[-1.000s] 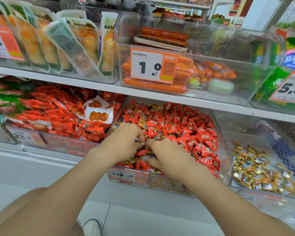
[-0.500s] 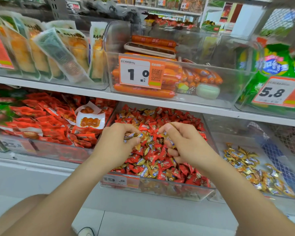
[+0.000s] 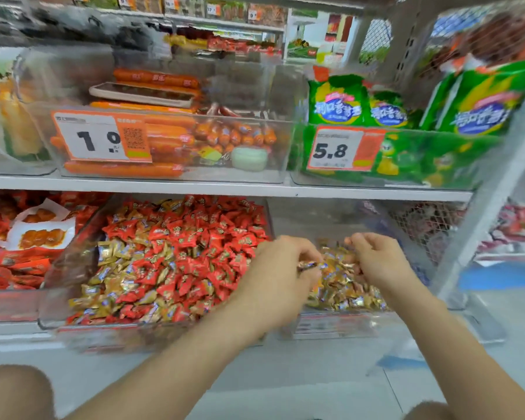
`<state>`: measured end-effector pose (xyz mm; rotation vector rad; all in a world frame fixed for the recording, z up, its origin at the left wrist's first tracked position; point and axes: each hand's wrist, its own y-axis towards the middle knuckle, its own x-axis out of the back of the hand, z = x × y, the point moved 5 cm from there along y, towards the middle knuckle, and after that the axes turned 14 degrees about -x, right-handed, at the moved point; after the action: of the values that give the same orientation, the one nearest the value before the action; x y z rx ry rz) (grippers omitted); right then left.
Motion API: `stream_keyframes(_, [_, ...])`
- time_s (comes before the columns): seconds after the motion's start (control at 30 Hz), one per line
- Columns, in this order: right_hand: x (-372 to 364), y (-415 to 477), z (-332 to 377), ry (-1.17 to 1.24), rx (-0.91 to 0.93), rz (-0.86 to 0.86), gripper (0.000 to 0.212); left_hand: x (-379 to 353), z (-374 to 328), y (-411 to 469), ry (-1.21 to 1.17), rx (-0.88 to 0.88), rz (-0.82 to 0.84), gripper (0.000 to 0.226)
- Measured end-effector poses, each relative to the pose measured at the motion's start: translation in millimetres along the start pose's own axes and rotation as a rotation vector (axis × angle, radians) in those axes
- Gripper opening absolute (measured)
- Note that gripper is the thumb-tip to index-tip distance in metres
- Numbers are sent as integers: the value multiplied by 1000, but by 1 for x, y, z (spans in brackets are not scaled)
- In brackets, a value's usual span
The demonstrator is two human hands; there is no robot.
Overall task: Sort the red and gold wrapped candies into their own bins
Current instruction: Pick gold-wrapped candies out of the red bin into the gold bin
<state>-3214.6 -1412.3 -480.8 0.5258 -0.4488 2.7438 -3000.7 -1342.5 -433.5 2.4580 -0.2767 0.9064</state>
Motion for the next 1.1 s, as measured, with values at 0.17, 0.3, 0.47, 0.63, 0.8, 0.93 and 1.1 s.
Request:
stream_keyframes(0.17, [24, 16, -25, -96, -49, 76, 26, -78, 18, 55, 220, 32, 150, 14])
stream_keyframes(0.3, [31, 9, -21, -219, 25, 132, 25, -104, 31, 65, 295, 5, 372, 17])
stream_keyframes(0.47, [17, -19, 5, -524, 275, 61, 31, -64, -4, 24, 507, -325, 165, 20])
stream_keyframes(0.63, [-36, -93, 51, -402, 508, 99, 30, 21, 18, -39, 622, -333, -122, 27])
stream_keyframes(0.8, [-115, -138, 65, -492, 795, 145, 35, 67, 103, -67, 768, 73, 189, 70])
stream_keyframes(0.93, [-173, -143, 63, -642, 875, 225, 32, 95, 152, -83, 616, 198, 291, 97])
stream_keyframes(1.1, [-214, -140, 81, -615, 920, 199, 32, 130, 160, -87, 498, 204, 97, 58])
